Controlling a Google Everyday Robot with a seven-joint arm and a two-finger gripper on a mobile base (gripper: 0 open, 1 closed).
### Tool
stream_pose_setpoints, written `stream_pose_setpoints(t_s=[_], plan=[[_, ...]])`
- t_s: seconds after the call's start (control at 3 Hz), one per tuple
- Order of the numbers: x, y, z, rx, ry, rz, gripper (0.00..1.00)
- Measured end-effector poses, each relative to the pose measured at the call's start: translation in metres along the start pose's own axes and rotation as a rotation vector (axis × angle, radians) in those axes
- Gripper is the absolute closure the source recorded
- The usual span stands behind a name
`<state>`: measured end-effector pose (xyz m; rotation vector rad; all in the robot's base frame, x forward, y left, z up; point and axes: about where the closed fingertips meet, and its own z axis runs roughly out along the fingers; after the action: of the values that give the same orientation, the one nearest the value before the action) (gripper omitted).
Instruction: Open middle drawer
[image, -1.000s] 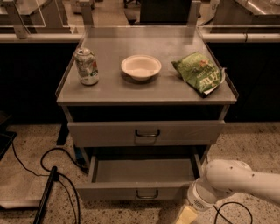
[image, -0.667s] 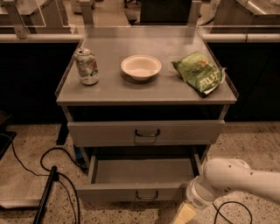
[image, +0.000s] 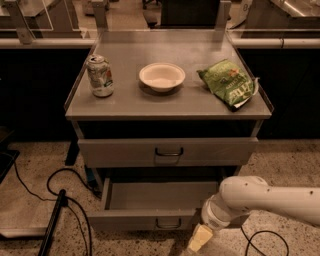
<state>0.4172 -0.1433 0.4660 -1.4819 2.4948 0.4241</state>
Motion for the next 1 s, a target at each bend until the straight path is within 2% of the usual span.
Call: stream_pose_setpoints(t_s=[0.33,0.67,1.0], plan=[[-0.003,-0.006,0.024,-0.02,0.016,-0.019,0.0],[0.004,-0.004,0.048,-0.054,0.058,-0.036,0.0],[0.015,0.006,0.049,-0.092,0.09,-0.042,0.0]])
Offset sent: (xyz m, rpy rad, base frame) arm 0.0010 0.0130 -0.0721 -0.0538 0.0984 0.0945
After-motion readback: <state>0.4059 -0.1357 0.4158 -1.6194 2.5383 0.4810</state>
